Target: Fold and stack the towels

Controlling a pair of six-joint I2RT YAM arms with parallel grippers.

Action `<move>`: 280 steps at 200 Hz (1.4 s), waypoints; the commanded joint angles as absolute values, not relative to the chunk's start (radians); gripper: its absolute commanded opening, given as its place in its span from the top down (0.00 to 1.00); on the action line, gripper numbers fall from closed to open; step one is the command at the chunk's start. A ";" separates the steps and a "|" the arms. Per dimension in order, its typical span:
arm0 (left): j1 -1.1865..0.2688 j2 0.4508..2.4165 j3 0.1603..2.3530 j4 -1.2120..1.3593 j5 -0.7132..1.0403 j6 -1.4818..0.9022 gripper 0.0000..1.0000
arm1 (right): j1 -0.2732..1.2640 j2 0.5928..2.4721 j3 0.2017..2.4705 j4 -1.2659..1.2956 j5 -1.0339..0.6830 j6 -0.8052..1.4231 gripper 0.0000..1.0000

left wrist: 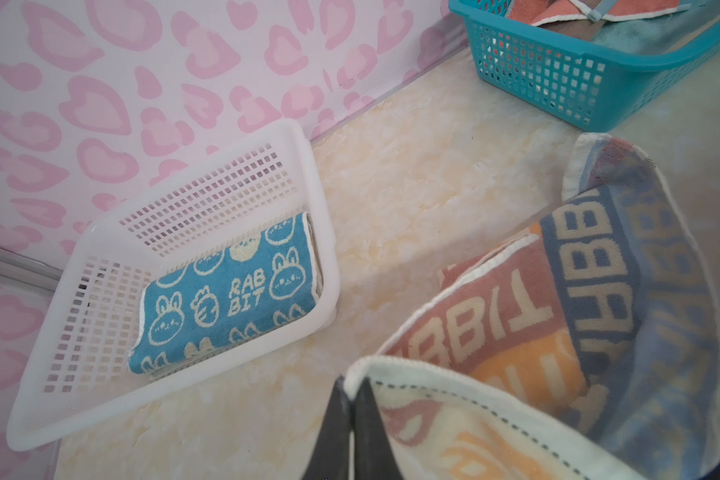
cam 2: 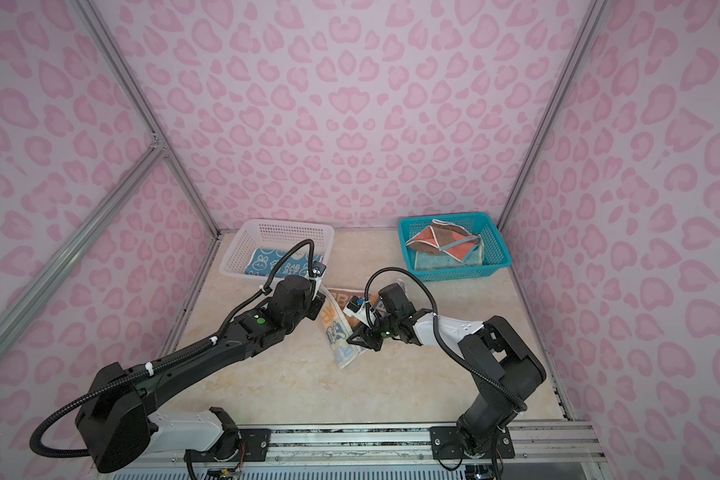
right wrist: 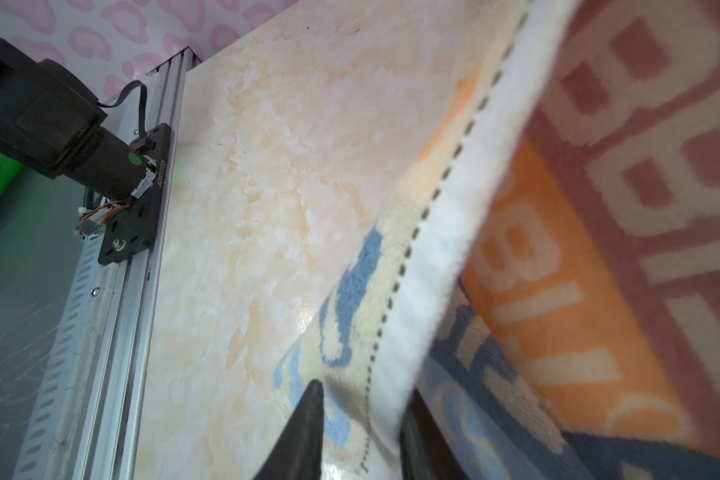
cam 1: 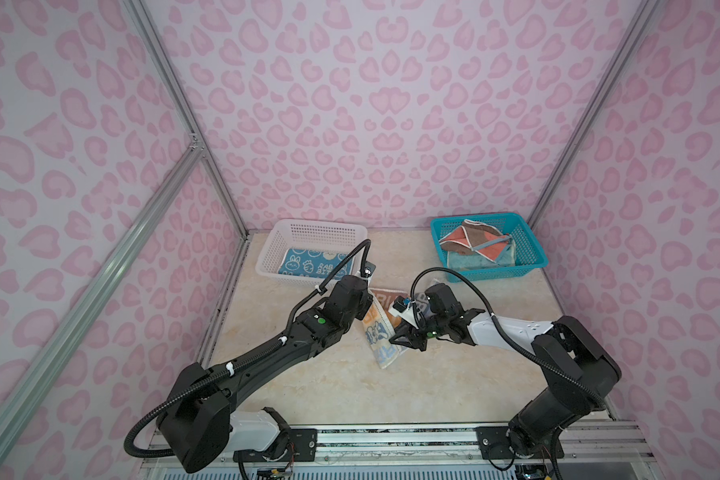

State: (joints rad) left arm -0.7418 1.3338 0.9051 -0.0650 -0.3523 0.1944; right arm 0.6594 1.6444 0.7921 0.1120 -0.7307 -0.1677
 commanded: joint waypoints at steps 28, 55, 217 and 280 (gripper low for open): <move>-0.725 1.341 0.911 -0.070 -0.367 0.167 0.97 | 0.675 1.715 0.724 0.363 -0.739 0.031 0.75; -0.720 1.336 0.909 -0.071 -0.366 0.164 0.97 | 0.684 1.753 0.681 0.486 -0.749 0.105 0.77; -0.710 1.339 1.033 -0.233 -0.380 0.019 0.97 | 0.703 1.391 0.793 -0.044 -0.159 0.037 1.00; -0.711 1.304 1.216 -0.365 -0.307 -0.043 0.97 | 0.666 1.217 0.996 -0.361 0.237 0.002 1.00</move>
State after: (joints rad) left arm -0.7116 1.3331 1.1576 -0.3122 -0.3553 -0.0093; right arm 0.6838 1.2457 0.9306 -0.1909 0.0345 0.0380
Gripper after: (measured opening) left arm 0.057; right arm 0.064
